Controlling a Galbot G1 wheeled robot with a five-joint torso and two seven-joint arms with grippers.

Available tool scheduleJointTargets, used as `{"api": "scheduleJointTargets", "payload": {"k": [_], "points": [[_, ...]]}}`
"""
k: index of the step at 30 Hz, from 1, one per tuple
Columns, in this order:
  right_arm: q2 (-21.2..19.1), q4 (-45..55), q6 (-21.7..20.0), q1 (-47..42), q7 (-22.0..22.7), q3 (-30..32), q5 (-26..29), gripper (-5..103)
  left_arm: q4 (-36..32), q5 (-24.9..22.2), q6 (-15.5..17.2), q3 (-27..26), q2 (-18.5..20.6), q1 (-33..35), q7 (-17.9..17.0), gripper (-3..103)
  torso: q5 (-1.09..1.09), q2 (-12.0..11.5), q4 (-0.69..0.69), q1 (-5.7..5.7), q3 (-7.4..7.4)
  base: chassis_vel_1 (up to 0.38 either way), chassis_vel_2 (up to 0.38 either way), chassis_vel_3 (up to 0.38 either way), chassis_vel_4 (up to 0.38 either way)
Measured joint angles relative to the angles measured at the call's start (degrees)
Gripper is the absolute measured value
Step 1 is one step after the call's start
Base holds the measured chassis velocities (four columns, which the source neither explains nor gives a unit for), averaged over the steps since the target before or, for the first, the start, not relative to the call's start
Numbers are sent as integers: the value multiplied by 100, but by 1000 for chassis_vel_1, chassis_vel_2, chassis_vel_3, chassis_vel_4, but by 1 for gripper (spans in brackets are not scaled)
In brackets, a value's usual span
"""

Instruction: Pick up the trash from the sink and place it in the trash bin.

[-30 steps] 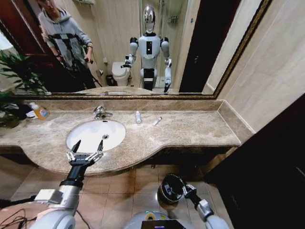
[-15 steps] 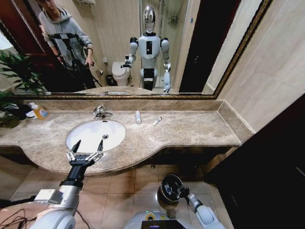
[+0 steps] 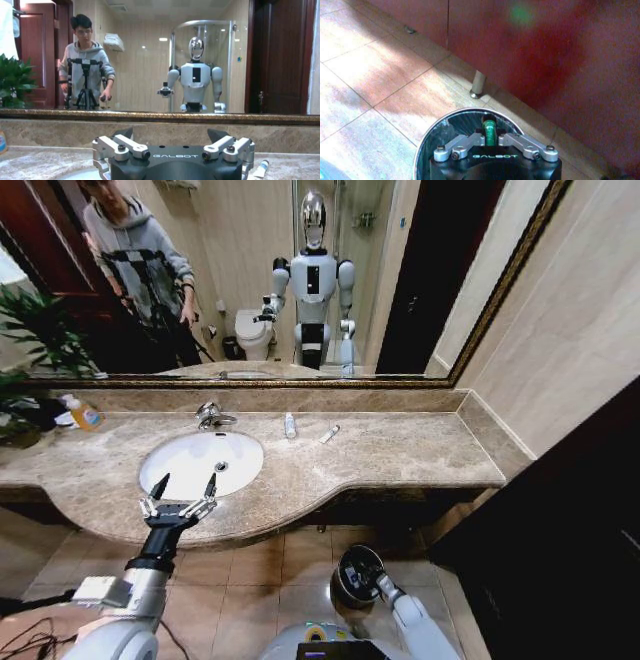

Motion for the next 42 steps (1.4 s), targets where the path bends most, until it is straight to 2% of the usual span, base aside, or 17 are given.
{"api": "scheduleJointTargets", "payload": {"k": [12,13,14,17,19,20,21,25,28,29,30,33,35,37,39,41,42], "points": [[89,-799,126,293,268,95,-143,7,0,0,0,0,0,0,0,100,1,0,0,0,-1,0,0,0,0],[91,-867,125,318,268,98,-137,12,0,0,0,0,0,0,0,100,0,0,0,0,-1,0,0,0,0],[91,-867,125,318,268,98,-137,12,0,0,0,0,0,0,0,100,0,0,0,0,-1,0,0,0,0],[142,-1392,157,531,336,143,-76,27,0,0,0,0,0,0,0,100,2,0,0,0,0,0,0,0,0],[151,-1468,160,563,343,147,-48,27,0,0,0,0,0,0,0,100,2,0,0,0,0,0,0,0,0],[160,-1531,146,591,342,146,37,38,0,0,0,0,0,0,0,100,1,0,0,0,0,0,0,0,0],[164,-1532,127,594,341,140,78,38,0,0,0,0,0,0,0,100,1,0,0,0,0,0,0,0,0],[162,-1454,114,562,339,129,128,54,0,0,0,0,0,0,0,100,2,0,0,0,-1,0,0,0,0],[127,-1306,104,491,325,111,178,60,0,0,0,0,0,0,0,100,1,0,1,0,-1,0,0,0,0],[93,-1196,101,427,316,98,219,71,0,0,0,0,0,0,0,100,0,0,0,0,-1,0,0,0,0],[80,-1148,100,397,311,96,240,71,0,0,0,0,0,0,0,100,1,0,0,0,-1,0,0,0,0],[62,-1031,96,332,306,94,297,82,0,0,0,0,0,0,0,100,1,0,0,0,-1,0,0,0,0],[1,-620,29,126,282,47,598,92,0,0,0,0,0,0,0,100,2,0,0,0,0,0,0,0,0],[-58,-274,-61,-50,256,-7,853,92,0,0,0,0,0,0,0,100,2,0,1,0,-1,0,0,0,0],[-176,408,-212,-443,221,-79,1277,99,0,0,0,0,0,0,0,100,1,0,0,0,-1,0,0,0,0],[-205,593,-251,-553,212,-93,1367,100,0,0,0,0,0,0,0,100,1,0,0,-1,-1,0,0,0,0],[-291,1105,-369,-862,183,-117,1565,100,0,0,0,0,0,0,0,100,1,1,0,-1,-1,0,0,0,0]]}}
